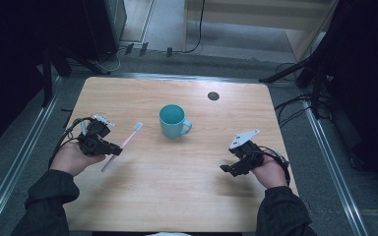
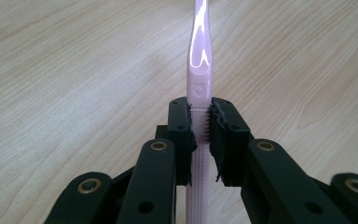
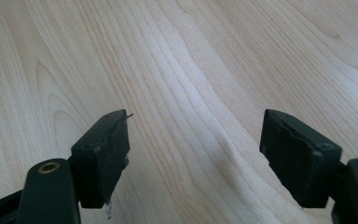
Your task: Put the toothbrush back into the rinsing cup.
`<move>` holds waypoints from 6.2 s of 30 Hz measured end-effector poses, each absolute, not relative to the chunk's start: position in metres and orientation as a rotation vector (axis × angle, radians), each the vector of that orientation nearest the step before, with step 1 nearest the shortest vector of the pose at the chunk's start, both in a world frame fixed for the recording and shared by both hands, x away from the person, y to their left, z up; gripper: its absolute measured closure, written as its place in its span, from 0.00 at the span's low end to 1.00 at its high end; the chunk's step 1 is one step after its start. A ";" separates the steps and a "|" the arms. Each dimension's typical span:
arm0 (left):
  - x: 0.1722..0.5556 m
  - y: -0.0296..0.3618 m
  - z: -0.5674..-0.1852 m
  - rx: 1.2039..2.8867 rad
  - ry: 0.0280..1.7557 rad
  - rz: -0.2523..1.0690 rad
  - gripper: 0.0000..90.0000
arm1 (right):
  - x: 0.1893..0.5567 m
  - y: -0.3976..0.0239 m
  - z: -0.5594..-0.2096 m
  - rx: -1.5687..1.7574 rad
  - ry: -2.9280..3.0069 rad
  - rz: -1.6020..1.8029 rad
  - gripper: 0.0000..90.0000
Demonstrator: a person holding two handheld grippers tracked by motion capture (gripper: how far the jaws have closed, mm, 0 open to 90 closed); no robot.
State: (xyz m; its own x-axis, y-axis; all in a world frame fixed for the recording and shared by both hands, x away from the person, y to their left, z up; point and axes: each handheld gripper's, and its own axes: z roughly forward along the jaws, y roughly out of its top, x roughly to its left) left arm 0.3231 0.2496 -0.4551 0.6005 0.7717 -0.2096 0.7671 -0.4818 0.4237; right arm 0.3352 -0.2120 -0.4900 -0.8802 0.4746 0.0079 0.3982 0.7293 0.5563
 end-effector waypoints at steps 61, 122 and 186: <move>0.335 0.237 -0.428 1.952 1.236 0.275 0.87 | 0.328 -0.225 -0.490 0.741 2.756 0.899 0.27; 0.384 0.172 -0.394 1.836 1.144 0.339 0.87 | 0.330 -0.227 -0.489 0.747 2.745 0.911 0.27; 0.437 0.111 -0.430 1.877 1.123 0.328 0.86 | 0.331 -0.228 -0.488 0.739 2.740 0.925 0.27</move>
State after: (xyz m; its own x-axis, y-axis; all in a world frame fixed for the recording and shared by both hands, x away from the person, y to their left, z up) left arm 0.4368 0.1111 -0.4304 0.5527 0.8076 -0.2057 0.5694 -0.1858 0.8008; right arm 0.3307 -0.2275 -0.4883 -0.8660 0.4999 0.0093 0.4034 0.6876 0.6038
